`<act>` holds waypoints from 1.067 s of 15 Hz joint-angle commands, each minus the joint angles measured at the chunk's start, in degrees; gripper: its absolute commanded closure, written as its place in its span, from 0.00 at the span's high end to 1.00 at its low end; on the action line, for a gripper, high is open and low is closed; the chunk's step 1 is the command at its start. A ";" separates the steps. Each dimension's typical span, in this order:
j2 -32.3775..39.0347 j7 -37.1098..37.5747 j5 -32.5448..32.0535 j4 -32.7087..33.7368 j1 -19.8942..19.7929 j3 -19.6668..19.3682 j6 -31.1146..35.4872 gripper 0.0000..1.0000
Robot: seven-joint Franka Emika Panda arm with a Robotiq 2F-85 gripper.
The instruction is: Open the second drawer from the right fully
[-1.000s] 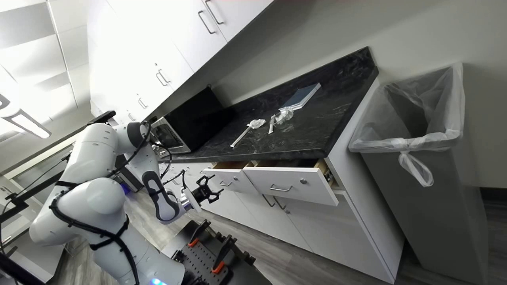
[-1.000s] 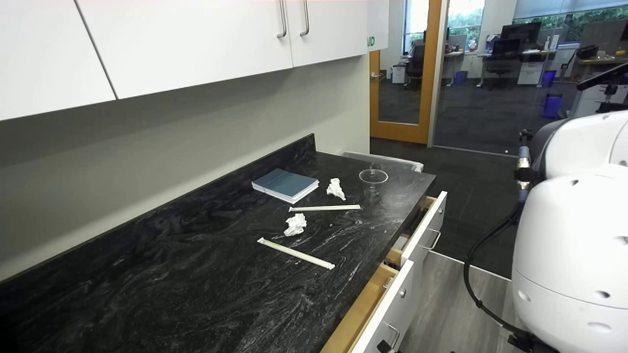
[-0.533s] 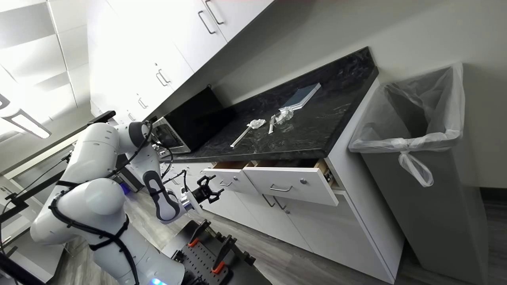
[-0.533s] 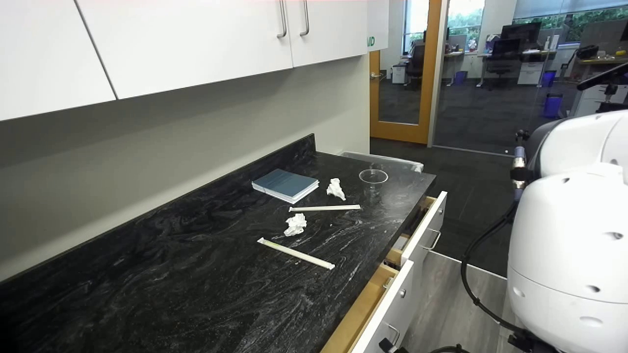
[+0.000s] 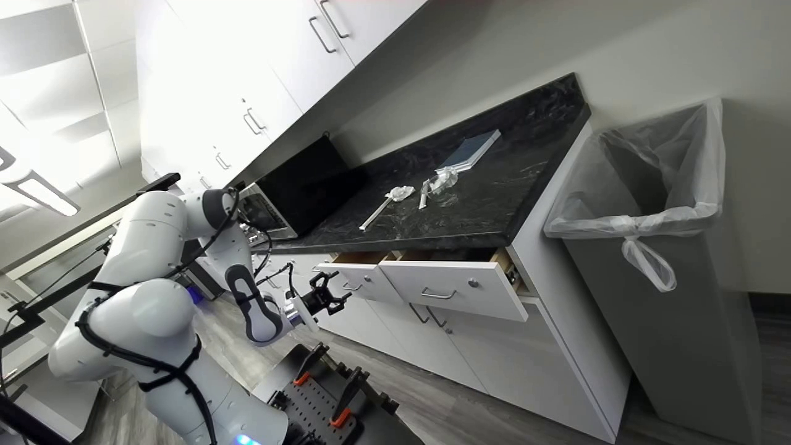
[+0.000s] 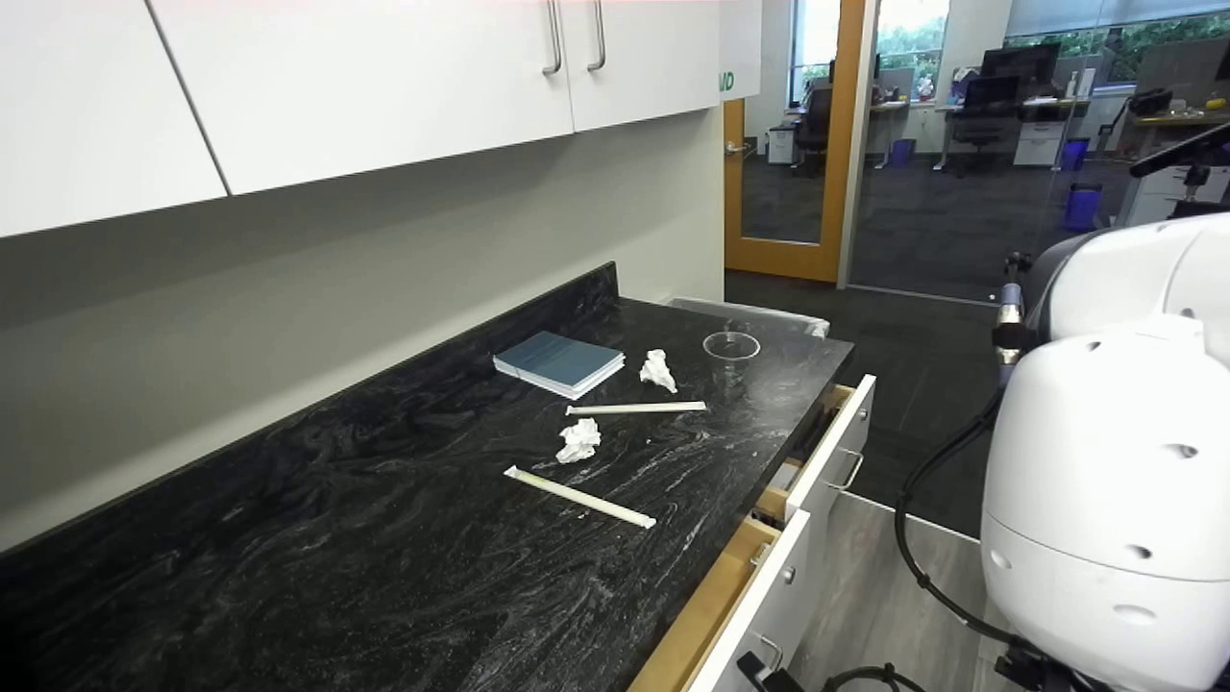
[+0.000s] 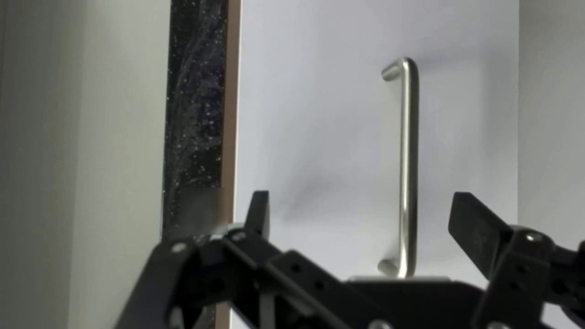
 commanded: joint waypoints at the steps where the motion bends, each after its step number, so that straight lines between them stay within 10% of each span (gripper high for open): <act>1: 0.80 0.51 0.28 1.59 -0.80 0.35 -1.83 0.74; 11: 3.84 3.16 1.84 4.03 -0.39 1.47 -3.23 0.00; 16: 5.79 3.66 3.57 6.57 0.63 3.18 -2.61 0.03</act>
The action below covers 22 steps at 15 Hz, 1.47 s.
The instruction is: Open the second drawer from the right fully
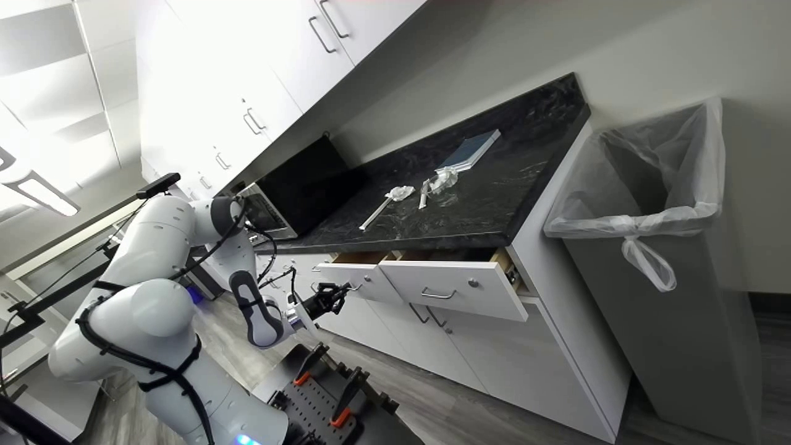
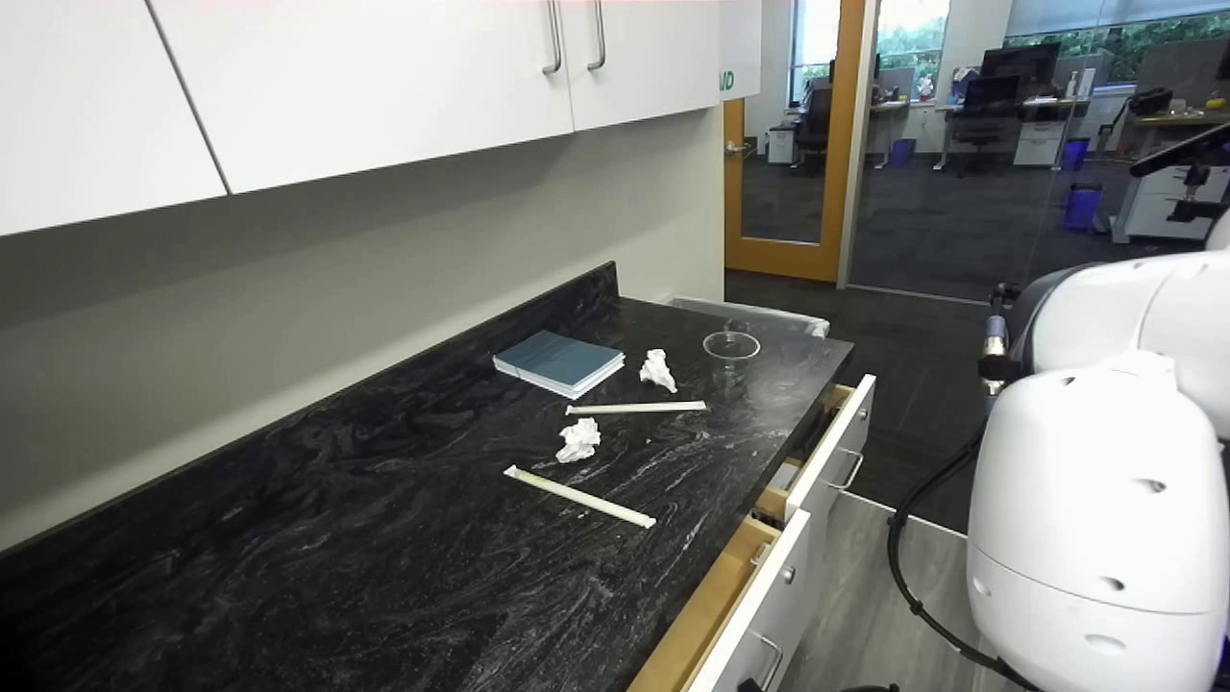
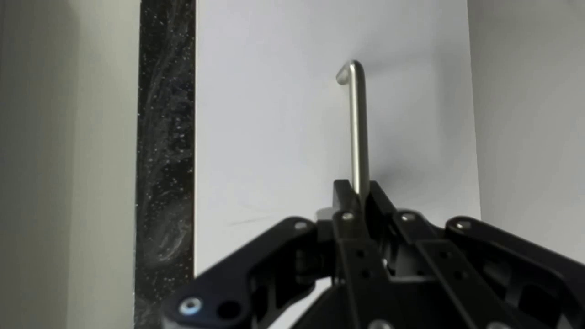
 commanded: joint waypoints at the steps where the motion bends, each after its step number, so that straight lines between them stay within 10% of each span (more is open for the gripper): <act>1: 1.88 1.47 1.90 2.25 1.29 2.45 -0.66 0.03; 22: 10.12 16.02 15.02 2.55 15.38 8.22 -10.51 0.03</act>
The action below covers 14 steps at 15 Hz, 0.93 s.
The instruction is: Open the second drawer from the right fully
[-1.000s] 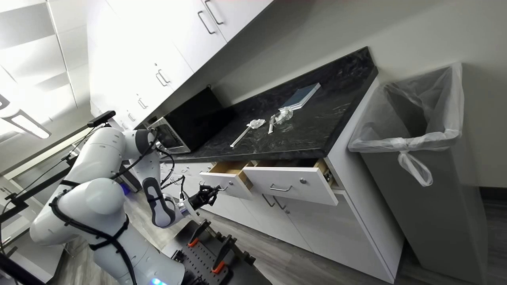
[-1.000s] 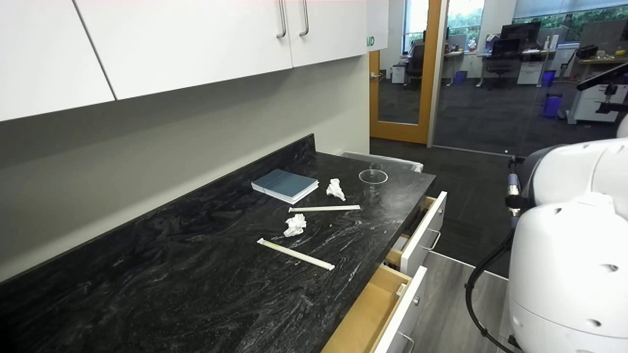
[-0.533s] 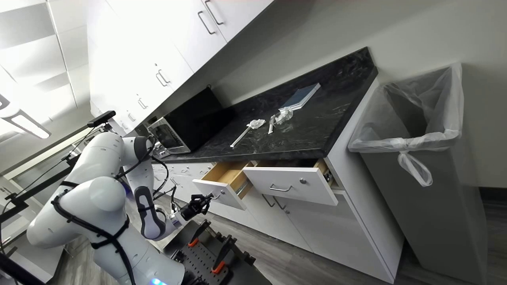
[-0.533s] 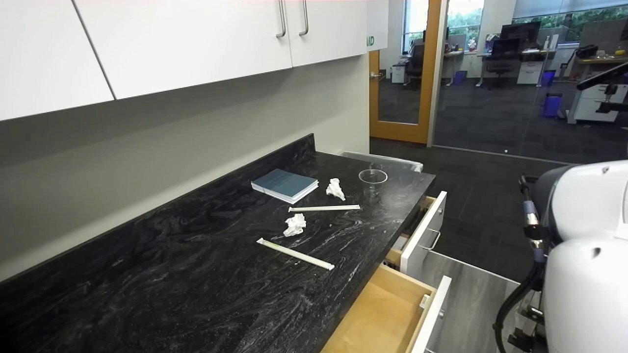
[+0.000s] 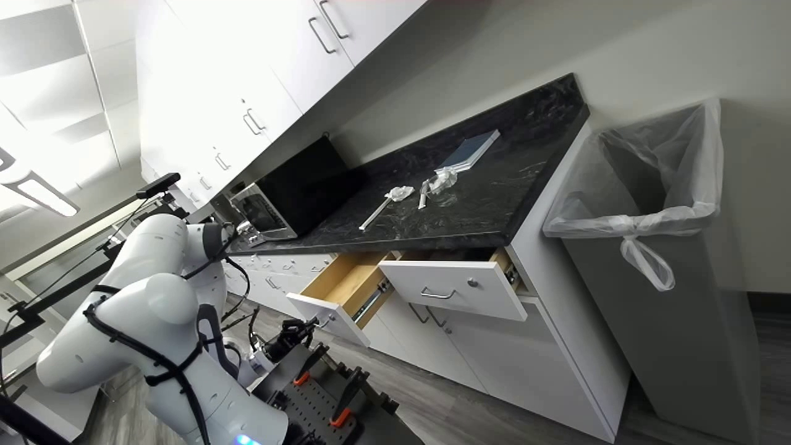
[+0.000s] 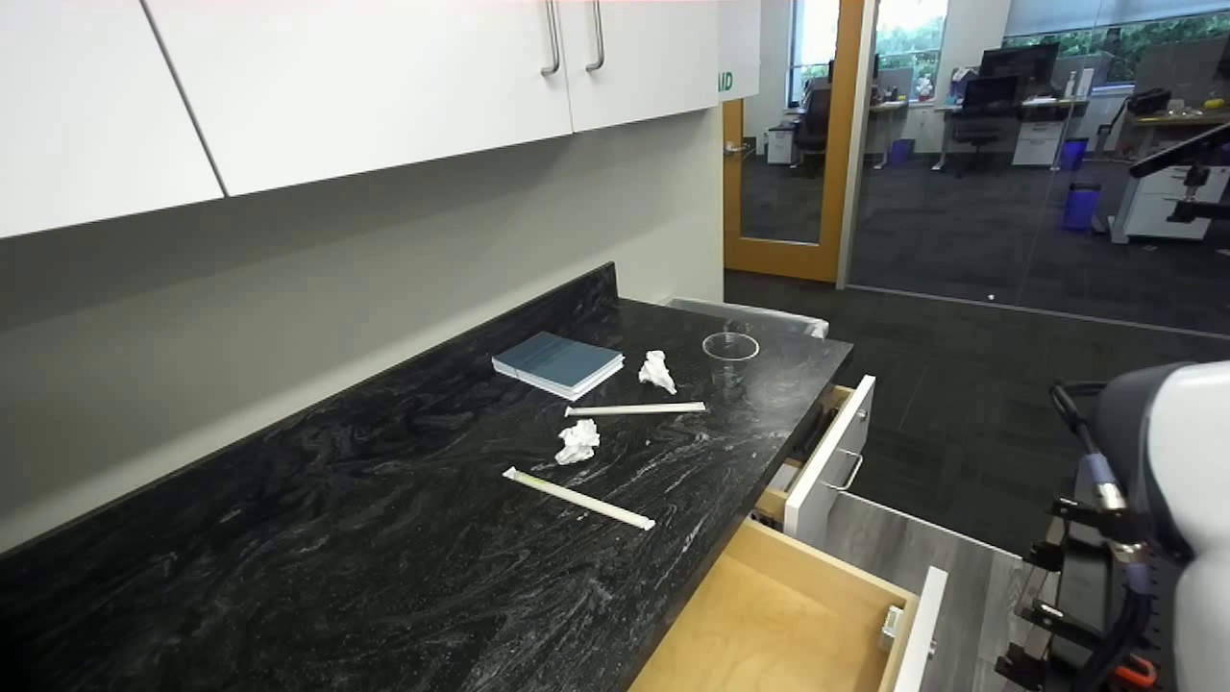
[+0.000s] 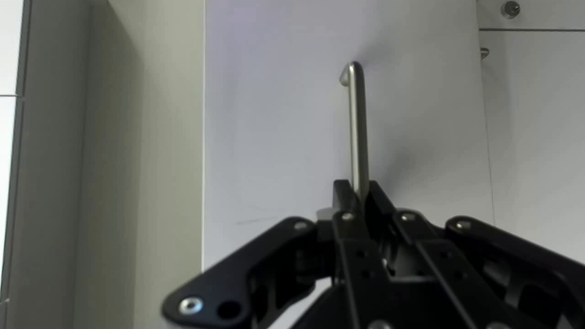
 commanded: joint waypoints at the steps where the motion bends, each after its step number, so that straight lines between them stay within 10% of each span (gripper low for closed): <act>1: 4.69 3.05 1.03 4.58 3.63 1.80 4.61 0.03; 8: 4.40 2.04 5.94 5.47 8.15 0.74 5.07 0.03; 9: 4.33 1.65 6.26 5.48 8.66 0.56 5.01 0.35; 14: -1.04 -4.40 0.51 4.16 9.01 1.29 8.98 0.65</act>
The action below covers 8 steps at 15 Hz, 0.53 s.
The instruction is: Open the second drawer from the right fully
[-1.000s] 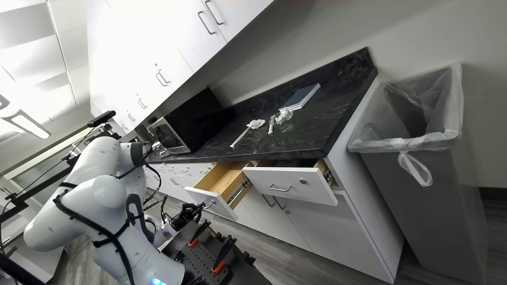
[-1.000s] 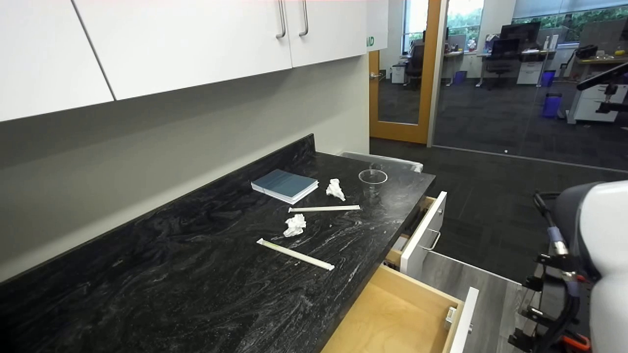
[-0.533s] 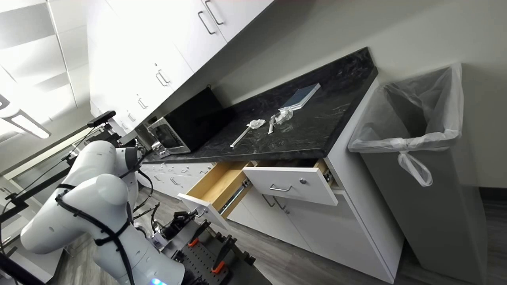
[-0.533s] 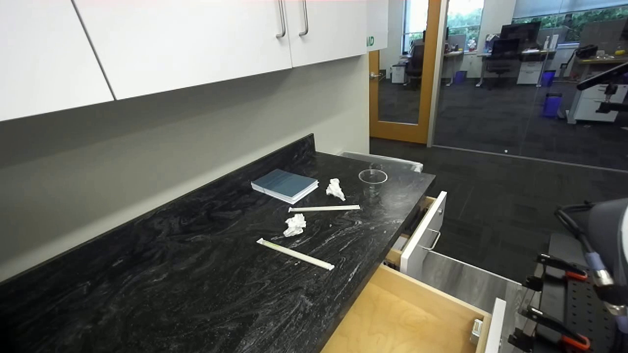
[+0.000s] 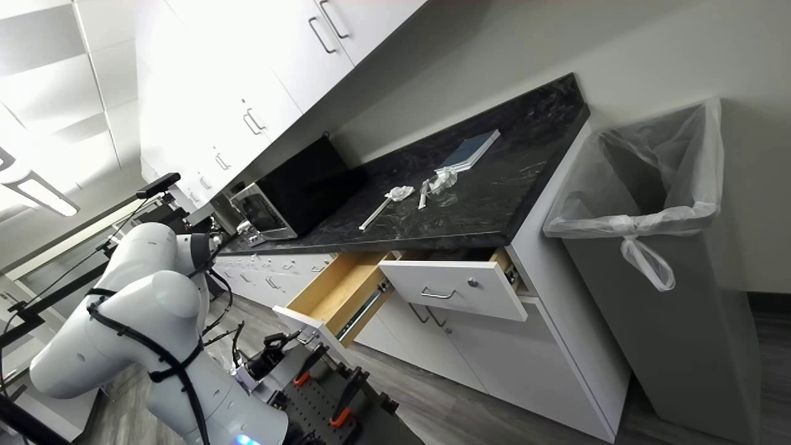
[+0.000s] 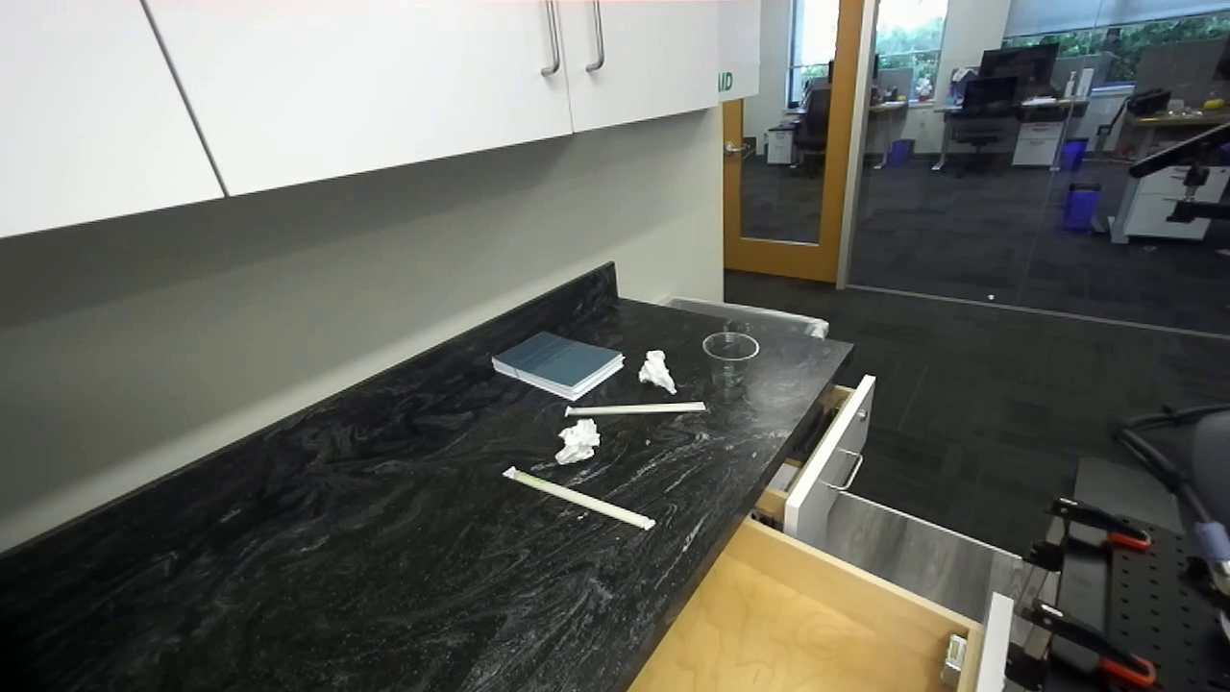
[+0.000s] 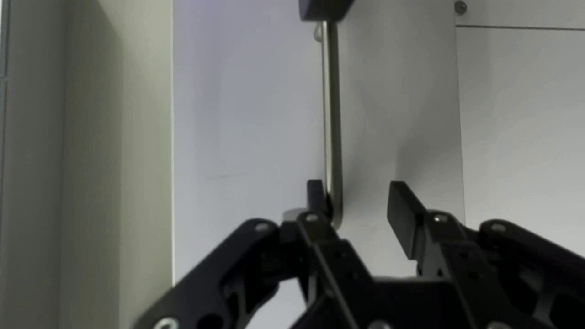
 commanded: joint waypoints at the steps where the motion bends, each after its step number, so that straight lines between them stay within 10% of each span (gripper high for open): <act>1: -2.07 -6.00 -5.32 3.24 1.48 1.01 8.09 0.72; 4: -5.66 -9.03 -9.13 3.65 0.86 2.70 17.47 0.95; 8: -14.63 -6.58 -9.93 -0.91 -2.05 3.96 26.97 1.00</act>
